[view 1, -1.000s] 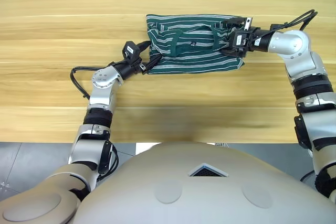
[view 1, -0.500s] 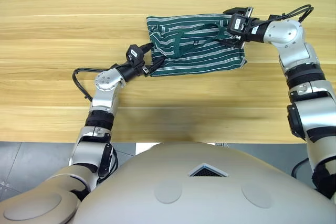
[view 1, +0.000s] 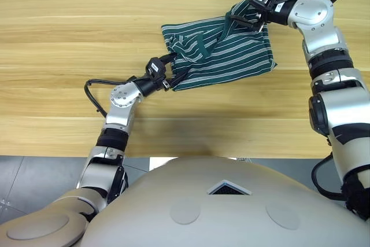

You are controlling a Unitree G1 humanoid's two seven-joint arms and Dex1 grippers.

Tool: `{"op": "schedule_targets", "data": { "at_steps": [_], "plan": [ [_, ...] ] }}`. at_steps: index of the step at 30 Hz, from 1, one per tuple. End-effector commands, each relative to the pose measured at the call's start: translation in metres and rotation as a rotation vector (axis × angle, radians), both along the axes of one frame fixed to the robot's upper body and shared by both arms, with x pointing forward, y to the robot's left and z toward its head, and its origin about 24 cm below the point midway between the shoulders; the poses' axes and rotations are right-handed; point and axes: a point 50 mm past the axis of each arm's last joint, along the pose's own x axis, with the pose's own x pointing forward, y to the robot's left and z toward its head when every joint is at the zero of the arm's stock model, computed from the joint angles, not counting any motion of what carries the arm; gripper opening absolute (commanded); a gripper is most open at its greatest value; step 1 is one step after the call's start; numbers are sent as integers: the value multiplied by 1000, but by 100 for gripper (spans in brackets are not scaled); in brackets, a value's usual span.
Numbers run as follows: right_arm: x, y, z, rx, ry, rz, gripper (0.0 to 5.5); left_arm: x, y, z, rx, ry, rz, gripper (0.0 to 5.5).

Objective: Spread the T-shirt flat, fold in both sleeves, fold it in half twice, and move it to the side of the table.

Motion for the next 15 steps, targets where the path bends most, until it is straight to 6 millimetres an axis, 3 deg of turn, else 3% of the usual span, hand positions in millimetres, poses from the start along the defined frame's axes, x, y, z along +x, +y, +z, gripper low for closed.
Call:
{"op": "schedule_targets", "data": {
  "at_steps": [1,4,9,12,15],
  "plan": [
    [13,-3,8,-43,-65,-107,409,-28,-4,-31,74,156,-37,302],
    [19,-7,10,-87,-138,-197,409,-31,-6,-30,65,154,-38,302],
    [13,-11,29,94,-235,-187,409,-33,-26,-20,-44,112,96,302],
    [-9,-14,28,198,-245,-149,409,-41,-41,-14,-85,83,138,302],
    [-54,-6,11,268,-140,-61,409,-48,-49,-7,-80,31,184,302]
  ]
}}
